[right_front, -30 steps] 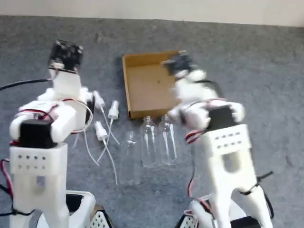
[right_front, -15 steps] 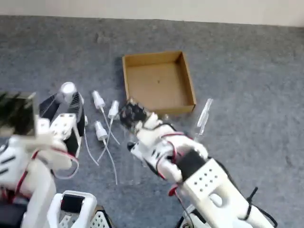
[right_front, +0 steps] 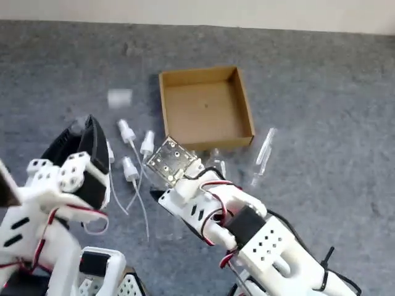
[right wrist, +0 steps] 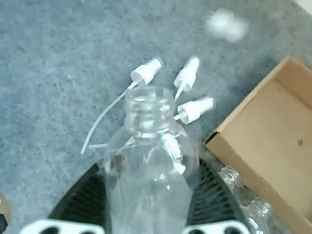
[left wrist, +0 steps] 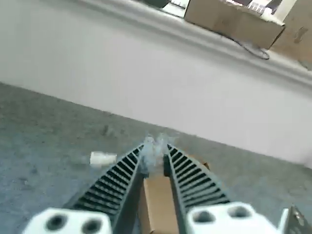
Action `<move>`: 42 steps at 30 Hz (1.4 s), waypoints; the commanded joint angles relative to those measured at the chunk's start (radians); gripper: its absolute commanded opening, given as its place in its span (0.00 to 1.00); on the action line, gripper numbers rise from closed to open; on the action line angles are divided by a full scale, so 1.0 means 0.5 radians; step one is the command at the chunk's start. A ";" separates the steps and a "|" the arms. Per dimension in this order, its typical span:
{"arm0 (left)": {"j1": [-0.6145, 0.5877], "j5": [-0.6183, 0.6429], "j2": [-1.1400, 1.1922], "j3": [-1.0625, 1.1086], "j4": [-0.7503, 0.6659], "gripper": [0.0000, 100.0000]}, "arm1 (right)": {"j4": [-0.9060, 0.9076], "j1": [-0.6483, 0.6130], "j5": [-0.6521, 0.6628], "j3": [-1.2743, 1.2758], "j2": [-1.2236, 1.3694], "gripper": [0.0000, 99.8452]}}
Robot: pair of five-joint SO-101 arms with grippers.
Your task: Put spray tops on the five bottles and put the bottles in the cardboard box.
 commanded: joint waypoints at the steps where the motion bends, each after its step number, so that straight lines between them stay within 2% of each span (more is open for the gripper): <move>1: 0.060 -0.046 -0.029 -0.014 -0.064 0.00 | -0.038 -0.005 -0.018 -0.017 -0.057 0.00; 6: -0.244 -0.371 0.118 0.222 -0.123 0.00 | 0.207 0.146 -0.018 -0.032 -0.057 0.00; 12: -0.483 -0.700 0.661 0.207 -0.221 0.01 | 0.551 0.520 0.049 -0.118 -0.057 0.00; 16: -0.572 -0.850 1.140 -0.014 -0.218 0.04 | 0.891 1.014 0.279 -0.305 -0.051 0.00; 20: -0.566 -0.865 1.665 -0.305 -0.098 0.10 | 0.919 1.600 0.586 -0.348 -0.051 0.00; 25: -0.575 -0.862 2.282 -0.686 -0.049 0.10 | 0.916 2.018 0.807 -0.345 0.078 0.00; 29: -0.578 -0.862 2.662 -0.931 0.058 0.10 | 0.885 2.202 0.964 -0.348 0.370 0.00; 33: -0.582 -0.783 2.951 -1.057 0.218 0.10 | 0.664 2.328 0.979 -0.348 0.658 0.00; 42: -0.597 -0.776 3.340 -1.063 0.267 0.10 | 0.493 2.374 0.982 -0.348 0.931 0.00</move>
